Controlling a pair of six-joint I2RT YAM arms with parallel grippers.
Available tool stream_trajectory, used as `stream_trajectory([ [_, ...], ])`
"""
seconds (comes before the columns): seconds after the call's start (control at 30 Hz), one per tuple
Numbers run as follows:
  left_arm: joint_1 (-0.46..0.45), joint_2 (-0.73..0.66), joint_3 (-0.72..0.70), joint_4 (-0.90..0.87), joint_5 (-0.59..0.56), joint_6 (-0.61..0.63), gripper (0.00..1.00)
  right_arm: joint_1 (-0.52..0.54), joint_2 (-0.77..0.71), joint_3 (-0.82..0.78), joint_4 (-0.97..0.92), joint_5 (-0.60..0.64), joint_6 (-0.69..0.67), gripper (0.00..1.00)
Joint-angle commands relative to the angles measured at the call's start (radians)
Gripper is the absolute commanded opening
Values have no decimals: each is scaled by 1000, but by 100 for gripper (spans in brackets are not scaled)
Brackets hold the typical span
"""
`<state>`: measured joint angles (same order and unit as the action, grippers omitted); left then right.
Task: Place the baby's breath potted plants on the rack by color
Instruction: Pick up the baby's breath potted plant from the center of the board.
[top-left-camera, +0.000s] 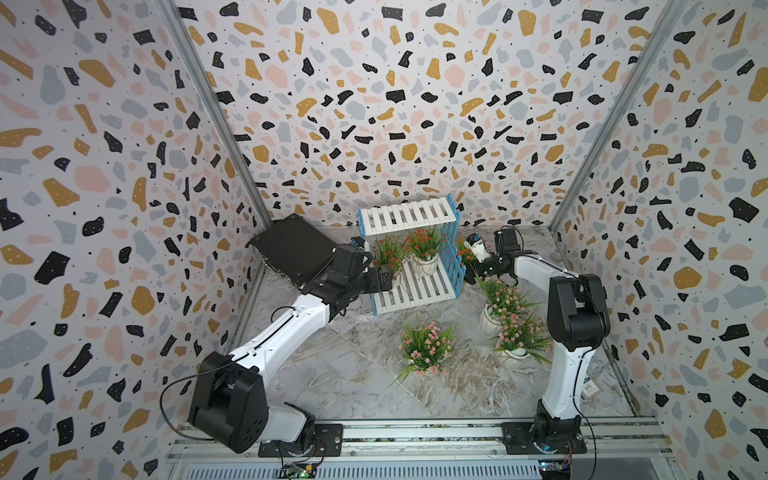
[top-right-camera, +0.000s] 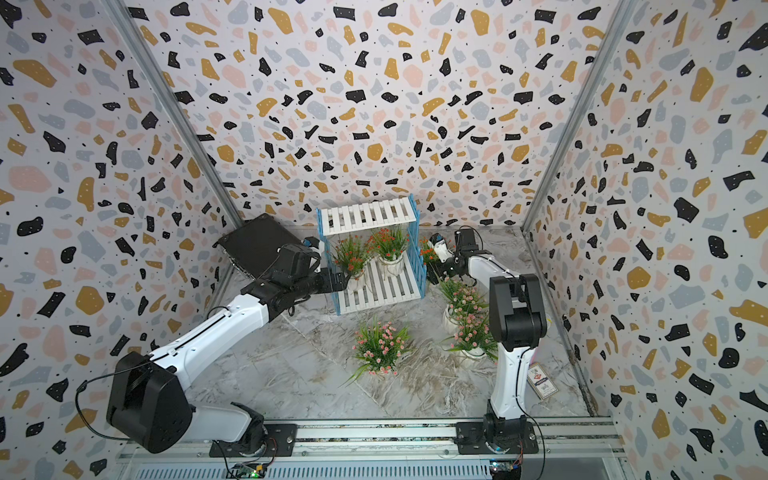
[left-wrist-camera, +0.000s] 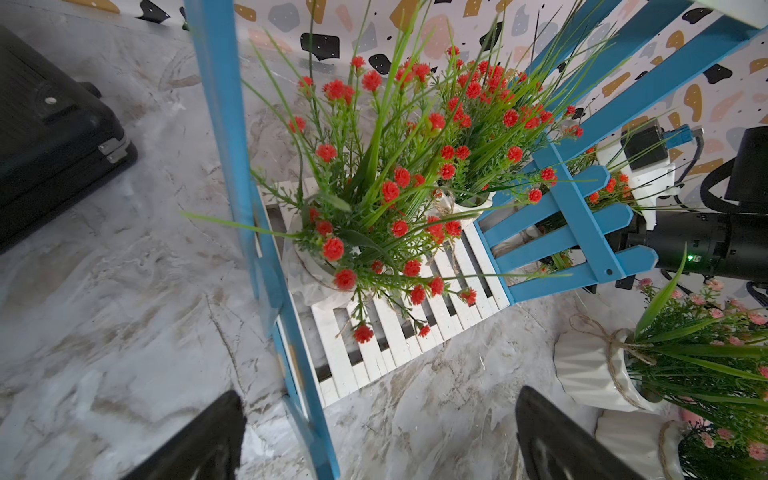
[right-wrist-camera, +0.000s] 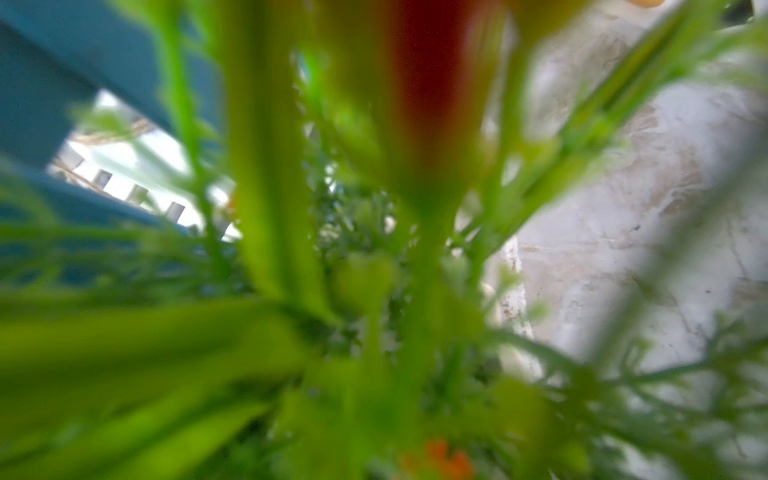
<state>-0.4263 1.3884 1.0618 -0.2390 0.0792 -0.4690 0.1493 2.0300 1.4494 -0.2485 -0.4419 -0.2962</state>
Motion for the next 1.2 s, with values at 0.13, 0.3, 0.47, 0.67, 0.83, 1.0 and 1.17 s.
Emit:
stream_trajectory([
  [0.13, 6, 2, -11, 36, 18, -7, 100, 6, -57, -43, 55, 25, 31, 83],
  [0.3, 5, 6, -11, 38, 28, -7, 100, 6, -102, -90, 50, 54, 29, 79],
  [0.47, 6, 16, -11, 43, 43, -10, 100, 4, -155, -134, 40, 90, 22, 79],
  [0.67, 5, 31, -14, 49, 51, -13, 100, -2, -214, -172, 19, 129, 27, 79],
  [0.83, 6, 37, -16, 50, 60, -19, 100, -19, -251, -181, 18, 129, 59, 80],
  [1.0, 6, 32, -19, 49, 60, -19, 100, -33, -309, -172, 12, 116, 86, 80],
  [1.17, 5, 28, -22, 51, 60, -17, 100, -34, -358, -129, -40, 123, 81, 80],
])
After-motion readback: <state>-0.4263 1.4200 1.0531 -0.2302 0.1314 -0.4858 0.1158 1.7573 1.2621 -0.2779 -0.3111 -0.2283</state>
